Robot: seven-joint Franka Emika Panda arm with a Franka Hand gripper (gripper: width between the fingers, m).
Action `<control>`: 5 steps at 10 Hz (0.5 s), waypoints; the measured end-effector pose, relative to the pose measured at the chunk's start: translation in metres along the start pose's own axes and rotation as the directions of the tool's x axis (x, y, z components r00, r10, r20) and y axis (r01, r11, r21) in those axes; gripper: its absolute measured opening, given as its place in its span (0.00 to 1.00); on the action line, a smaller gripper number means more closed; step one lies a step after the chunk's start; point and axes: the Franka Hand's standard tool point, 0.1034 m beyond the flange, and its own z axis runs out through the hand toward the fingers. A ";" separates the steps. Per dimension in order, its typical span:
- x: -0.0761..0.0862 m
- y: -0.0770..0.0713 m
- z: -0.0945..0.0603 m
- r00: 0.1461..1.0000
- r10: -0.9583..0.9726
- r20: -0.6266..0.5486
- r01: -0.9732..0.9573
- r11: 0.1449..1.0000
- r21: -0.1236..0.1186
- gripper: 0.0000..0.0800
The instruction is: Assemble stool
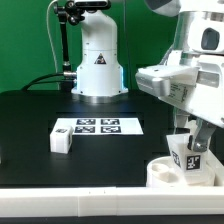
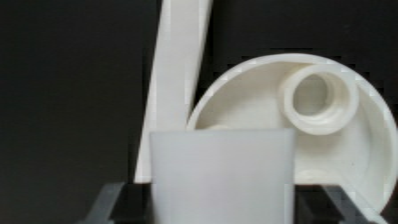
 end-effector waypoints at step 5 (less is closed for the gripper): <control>0.000 -0.003 0.000 0.970 0.243 0.006 -0.243 0.970 0.016 0.42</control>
Offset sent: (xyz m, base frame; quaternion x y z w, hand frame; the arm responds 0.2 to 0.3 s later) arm 0.0000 0.0000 0.0000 0.0000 0.0000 0.1938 0.9810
